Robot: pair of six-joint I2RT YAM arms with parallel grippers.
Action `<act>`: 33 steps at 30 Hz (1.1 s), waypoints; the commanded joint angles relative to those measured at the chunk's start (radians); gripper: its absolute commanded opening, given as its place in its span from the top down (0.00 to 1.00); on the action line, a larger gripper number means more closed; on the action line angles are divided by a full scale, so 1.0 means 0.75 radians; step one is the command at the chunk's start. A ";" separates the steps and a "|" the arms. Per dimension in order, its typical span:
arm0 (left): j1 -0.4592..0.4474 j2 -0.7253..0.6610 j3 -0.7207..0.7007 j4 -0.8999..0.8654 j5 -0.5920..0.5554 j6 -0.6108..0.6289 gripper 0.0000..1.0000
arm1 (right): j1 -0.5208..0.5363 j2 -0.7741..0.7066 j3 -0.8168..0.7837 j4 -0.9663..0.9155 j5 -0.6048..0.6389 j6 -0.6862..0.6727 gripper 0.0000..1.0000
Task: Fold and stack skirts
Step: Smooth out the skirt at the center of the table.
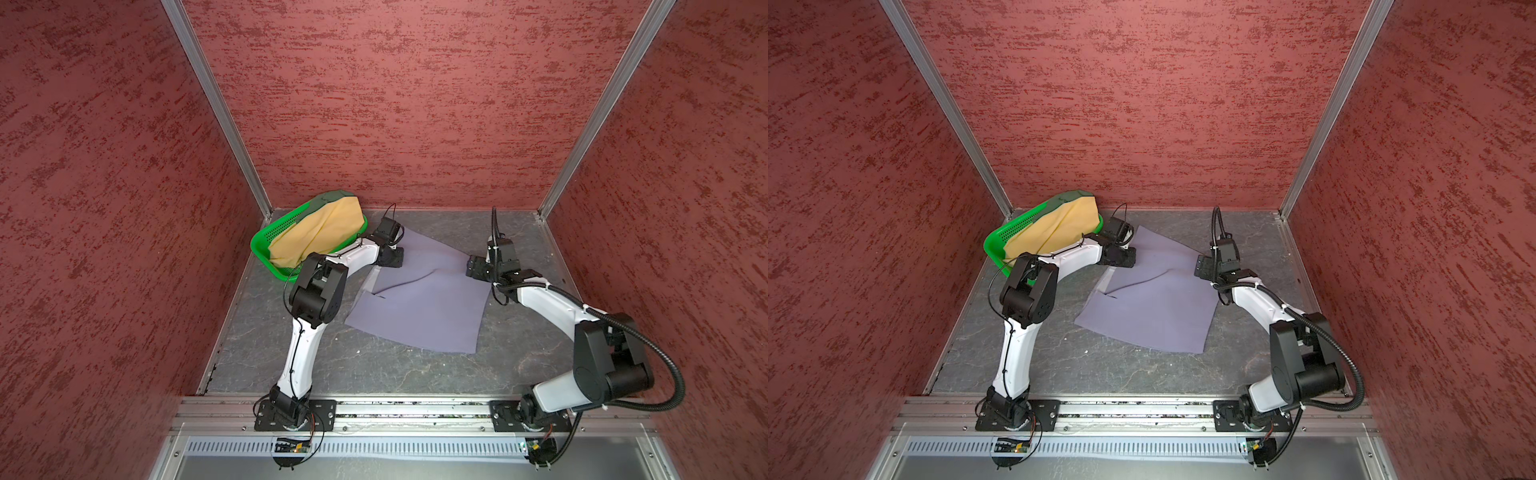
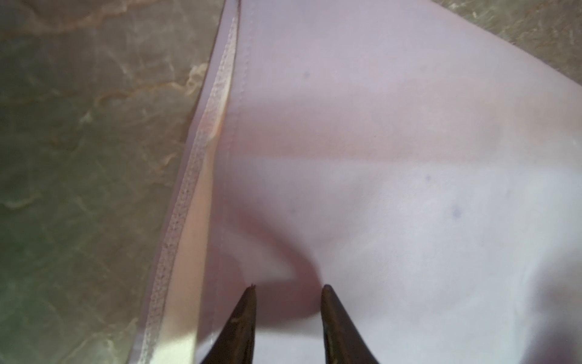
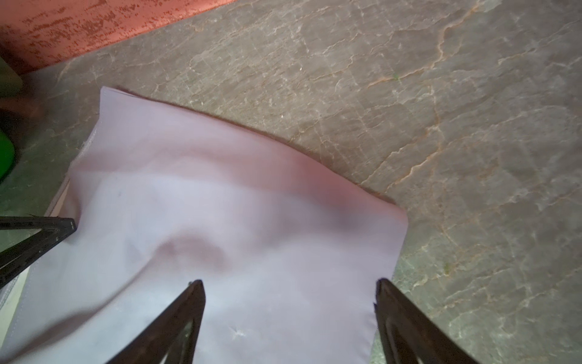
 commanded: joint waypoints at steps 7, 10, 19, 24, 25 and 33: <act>0.000 0.041 0.023 -0.068 -0.080 -0.007 0.81 | -0.032 0.017 0.052 -0.016 -0.058 -0.027 0.17; 0.002 0.007 -0.003 -0.068 -0.121 -0.003 0.65 | -0.036 0.021 0.050 -0.015 -0.063 -0.031 0.18; 0.032 -0.094 -0.114 -0.038 -0.130 -0.013 0.52 | -0.039 0.038 0.036 -0.010 -0.077 -0.037 0.19; 0.032 -0.099 -0.143 -0.042 -0.159 -0.015 0.52 | -0.041 0.042 0.032 -0.008 -0.085 -0.036 0.20; 0.032 -0.102 -0.152 -0.036 -0.160 -0.017 0.52 | -0.040 0.043 0.033 -0.008 -0.086 -0.039 0.19; 0.036 -0.088 -0.174 -0.040 -0.137 -0.021 0.61 | -0.041 0.046 0.027 -0.012 -0.085 -0.041 0.21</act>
